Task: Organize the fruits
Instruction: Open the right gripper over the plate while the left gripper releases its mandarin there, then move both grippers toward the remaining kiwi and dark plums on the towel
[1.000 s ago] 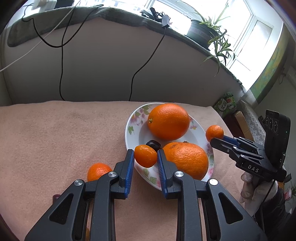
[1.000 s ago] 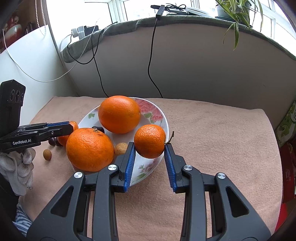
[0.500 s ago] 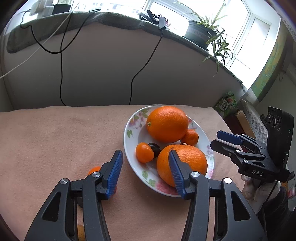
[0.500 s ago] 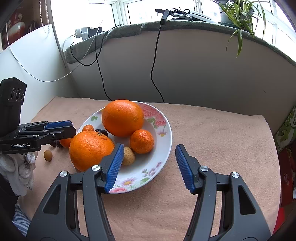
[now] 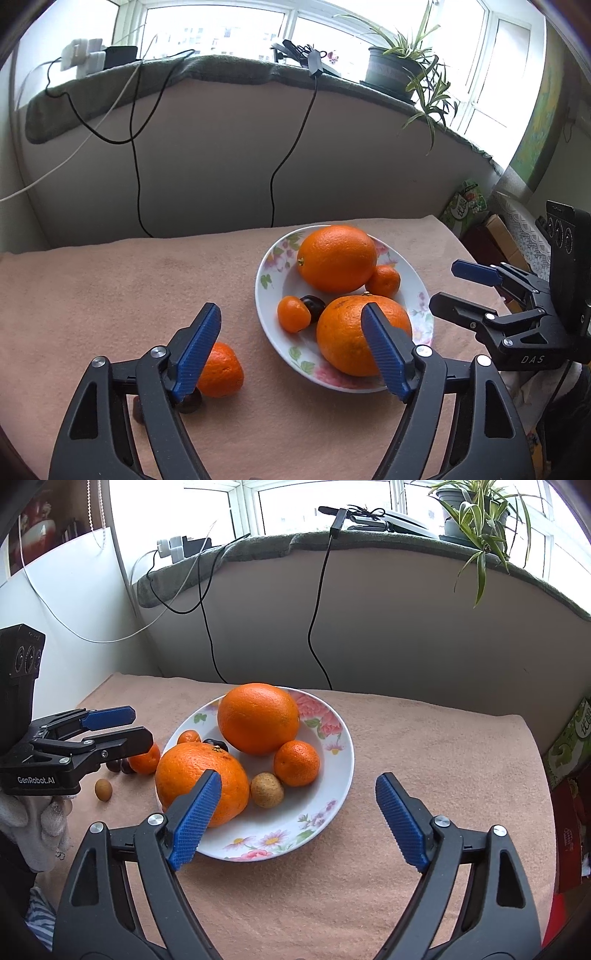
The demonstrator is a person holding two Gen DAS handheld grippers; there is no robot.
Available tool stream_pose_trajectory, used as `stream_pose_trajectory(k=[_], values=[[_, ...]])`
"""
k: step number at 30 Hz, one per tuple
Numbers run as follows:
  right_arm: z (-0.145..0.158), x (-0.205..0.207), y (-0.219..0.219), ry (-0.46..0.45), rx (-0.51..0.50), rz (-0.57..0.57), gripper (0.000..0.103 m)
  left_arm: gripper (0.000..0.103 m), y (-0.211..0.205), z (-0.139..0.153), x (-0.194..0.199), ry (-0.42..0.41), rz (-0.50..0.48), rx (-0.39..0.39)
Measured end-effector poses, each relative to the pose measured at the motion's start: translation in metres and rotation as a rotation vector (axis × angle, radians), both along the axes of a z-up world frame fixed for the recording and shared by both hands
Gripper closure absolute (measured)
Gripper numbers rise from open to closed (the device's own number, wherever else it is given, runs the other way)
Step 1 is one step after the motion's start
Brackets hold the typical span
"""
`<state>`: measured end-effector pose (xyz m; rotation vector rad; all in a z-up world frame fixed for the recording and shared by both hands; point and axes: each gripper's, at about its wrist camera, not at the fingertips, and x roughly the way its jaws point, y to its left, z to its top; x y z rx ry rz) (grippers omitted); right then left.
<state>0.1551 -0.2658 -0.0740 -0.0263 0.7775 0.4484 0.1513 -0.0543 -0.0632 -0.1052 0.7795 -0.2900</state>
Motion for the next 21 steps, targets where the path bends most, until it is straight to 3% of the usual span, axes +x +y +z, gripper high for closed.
stream_pose_trajectory(k=[9, 21], values=[[0.008, -0.007, 0.001, -0.004, 0.032, 0.0, 0.015, 0.025, -0.003, 0.012, -0.016, -0.053, 0.003, 0.055], [0.024, -0.033, 0.024, -0.038, 0.044, 0.057, 0.015, 0.025, 0.022, 0.018, -0.039, -0.067, 0.041, 0.055]])
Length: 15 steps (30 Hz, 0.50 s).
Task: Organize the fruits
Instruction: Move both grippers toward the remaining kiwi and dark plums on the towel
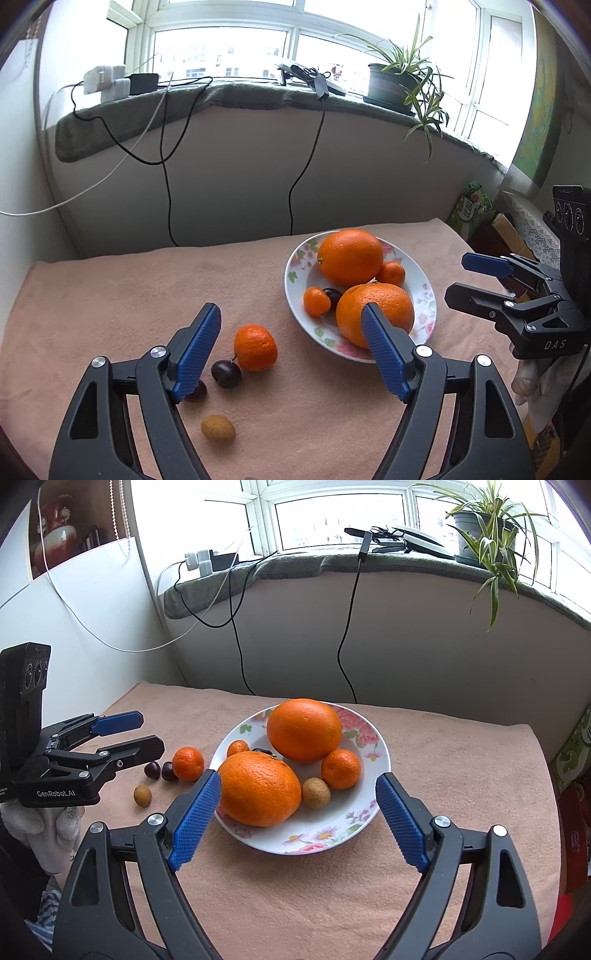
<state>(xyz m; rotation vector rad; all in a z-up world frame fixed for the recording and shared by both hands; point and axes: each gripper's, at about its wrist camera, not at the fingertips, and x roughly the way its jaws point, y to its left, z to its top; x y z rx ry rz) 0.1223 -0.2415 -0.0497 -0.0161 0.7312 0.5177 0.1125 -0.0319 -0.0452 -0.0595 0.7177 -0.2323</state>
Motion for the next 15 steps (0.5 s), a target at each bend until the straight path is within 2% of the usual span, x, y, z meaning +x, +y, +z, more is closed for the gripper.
stream_pose_trajectory(k=[13, 15], values=[[0.001, -0.024, 0.05, 0.008, 0.015, 0.139, 0.015, 0.025, 0.072, -0.004, -0.024, 0.019, 0.132, -0.064], [-0.001, -0.028, 0.06, 0.014, 0.014, 0.164, 0.015, 0.032, 0.08, -0.007, -0.027, 0.029, 0.142, -0.074]])
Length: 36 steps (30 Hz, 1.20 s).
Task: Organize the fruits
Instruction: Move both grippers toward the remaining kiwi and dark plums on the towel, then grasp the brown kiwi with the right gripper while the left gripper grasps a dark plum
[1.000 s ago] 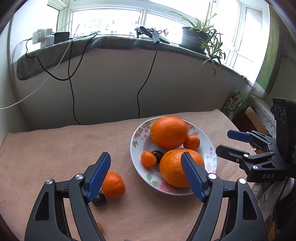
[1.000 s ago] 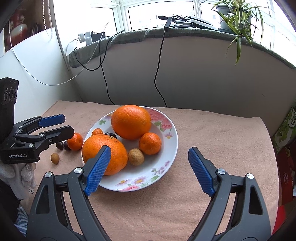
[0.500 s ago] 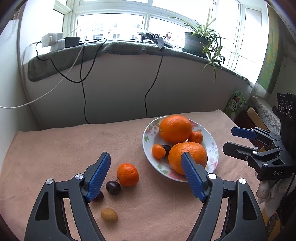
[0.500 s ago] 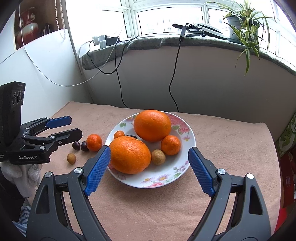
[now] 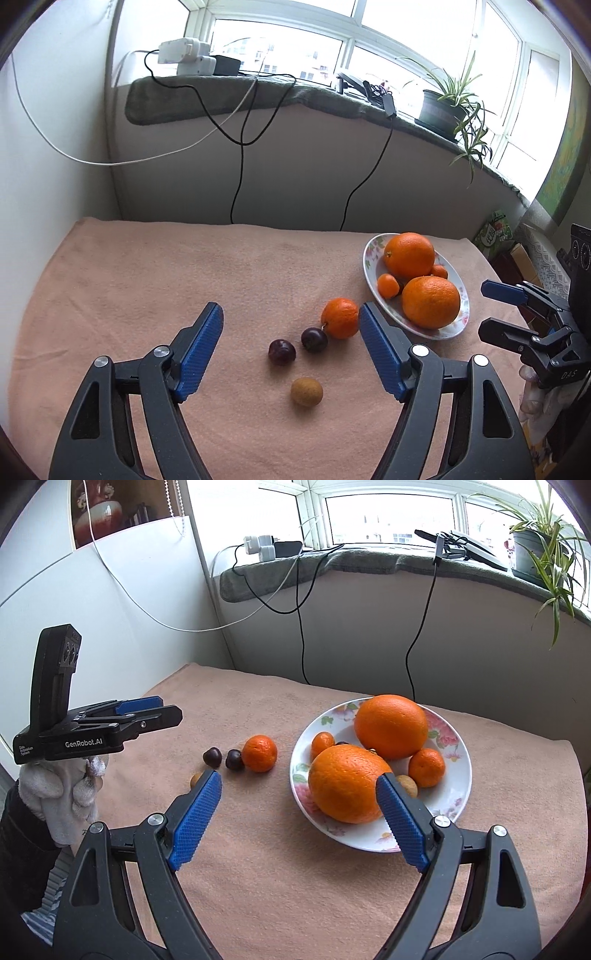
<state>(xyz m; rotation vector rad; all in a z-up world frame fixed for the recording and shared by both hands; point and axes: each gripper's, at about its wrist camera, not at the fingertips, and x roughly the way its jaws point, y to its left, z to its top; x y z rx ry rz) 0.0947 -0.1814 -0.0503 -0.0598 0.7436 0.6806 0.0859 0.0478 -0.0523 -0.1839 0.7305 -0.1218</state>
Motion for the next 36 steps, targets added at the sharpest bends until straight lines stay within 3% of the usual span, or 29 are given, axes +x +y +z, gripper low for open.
stream_pose_trajectory(k=[9, 18, 21, 25, 29, 36], values=[[-0.015, -0.011, 0.045, 0.03, -0.016, 0.108, 0.015, 0.052, 0.016, -0.026, -0.006, 0.064, -0.013, -0.057], [-0.033, -0.015, 0.077, 0.072, -0.021, 0.177, 0.017, 0.061, 0.013, -0.047, -0.003, 0.121, -0.049, -0.089], [-0.039, -0.015, 0.089, 0.091, -0.034, 0.201, 0.025, 0.069, 0.013, -0.053, 0.001, 0.136, -0.055, -0.104], [-0.047, -0.013, 0.102, 0.105, -0.048, 0.224, 0.026, 0.069, 0.015, -0.057, 0.006, 0.146, -0.06, -0.125], [-0.055, -0.009, 0.113, 0.122, -0.065, 0.243, 0.043, 0.069, 0.015, -0.057, 0.011, 0.151, -0.063, -0.13], [-0.063, -0.001, 0.128, 0.132, -0.085, 0.255, 0.05, 0.069, 0.017, -0.059, 0.016, 0.161, -0.077, -0.132]])
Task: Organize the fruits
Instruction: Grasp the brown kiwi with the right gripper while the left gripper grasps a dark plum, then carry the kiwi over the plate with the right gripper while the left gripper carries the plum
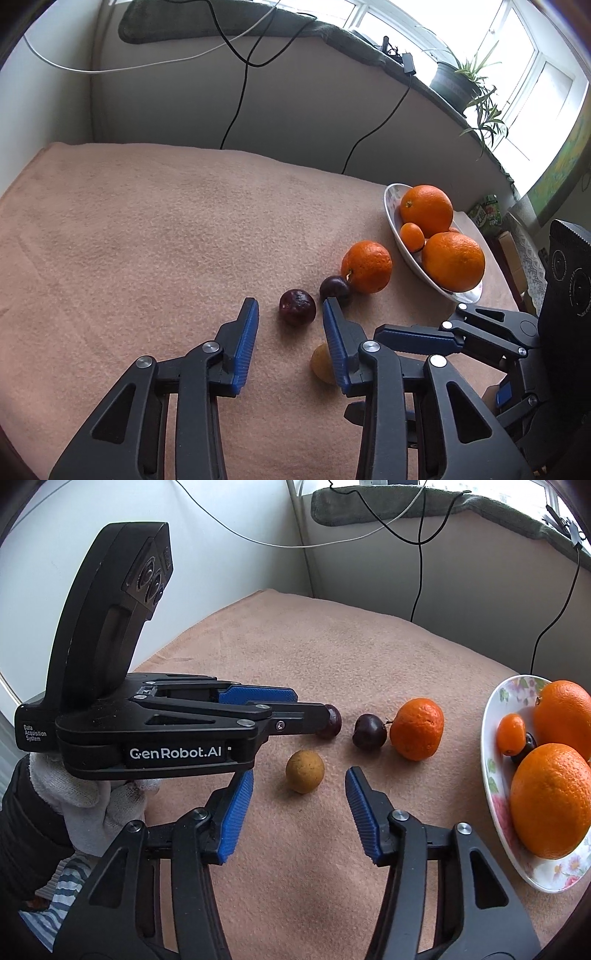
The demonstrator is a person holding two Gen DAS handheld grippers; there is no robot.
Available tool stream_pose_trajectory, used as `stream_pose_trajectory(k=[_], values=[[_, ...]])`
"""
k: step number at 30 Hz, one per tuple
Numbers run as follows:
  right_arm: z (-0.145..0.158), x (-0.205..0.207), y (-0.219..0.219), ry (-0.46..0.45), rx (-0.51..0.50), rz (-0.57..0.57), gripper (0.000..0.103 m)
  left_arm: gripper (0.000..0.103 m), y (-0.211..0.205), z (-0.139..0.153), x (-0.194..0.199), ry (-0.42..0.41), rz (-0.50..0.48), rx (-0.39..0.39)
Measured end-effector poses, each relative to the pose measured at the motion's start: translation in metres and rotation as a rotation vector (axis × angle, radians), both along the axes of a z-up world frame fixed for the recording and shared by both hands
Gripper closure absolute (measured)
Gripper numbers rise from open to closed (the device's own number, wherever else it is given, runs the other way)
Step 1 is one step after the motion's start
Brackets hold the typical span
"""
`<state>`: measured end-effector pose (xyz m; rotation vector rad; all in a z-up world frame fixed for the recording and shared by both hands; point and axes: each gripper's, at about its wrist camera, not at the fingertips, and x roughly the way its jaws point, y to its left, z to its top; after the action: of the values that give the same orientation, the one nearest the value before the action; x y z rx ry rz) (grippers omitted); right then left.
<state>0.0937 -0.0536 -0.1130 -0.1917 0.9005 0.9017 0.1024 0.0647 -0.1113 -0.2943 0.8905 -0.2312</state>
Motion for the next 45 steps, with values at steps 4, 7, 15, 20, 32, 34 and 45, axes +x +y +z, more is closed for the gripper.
stream_pose_trajectory(k=[4, 7, 15, 20, 32, 34, 45], values=[[-0.003, 0.004, 0.005, 0.003, -0.01, 0.001, 0.051, 0.069, -0.001, -0.003, 0.003, 0.011, -0.01, -0.004], [-0.006, 0.005, 0.007, 0.008, -0.019, 0.004, 0.058, 0.07, -0.001, -0.005, 0.005, 0.02, -0.018, -0.007], [-0.013, 0.007, 0.011, 0.015, -0.031, 0.003, 0.064, 0.076, 0.0, -0.01, 0.012, 0.037, -0.032, -0.013], [-0.017, 0.008, 0.012, 0.019, -0.042, -0.001, 0.076, 0.082, -0.003, -0.01, 0.011, 0.031, -0.047, -0.008], [-0.009, 0.001, -0.005, 0.006, -0.015, -0.024, 0.077, 0.083, -0.002, -0.003, 0.004, 0.006, -0.025, -0.016], [-0.006, 0.0, -0.011, 0.003, -0.008, -0.033, 0.076, 0.083, -0.003, 0.0, 0.001, -0.002, -0.023, -0.016], [0.02, -0.009, -0.052, -0.039, 0.032, -0.103, 0.077, 0.083, -0.015, 0.02, -0.008, -0.049, -0.03, -0.02]])
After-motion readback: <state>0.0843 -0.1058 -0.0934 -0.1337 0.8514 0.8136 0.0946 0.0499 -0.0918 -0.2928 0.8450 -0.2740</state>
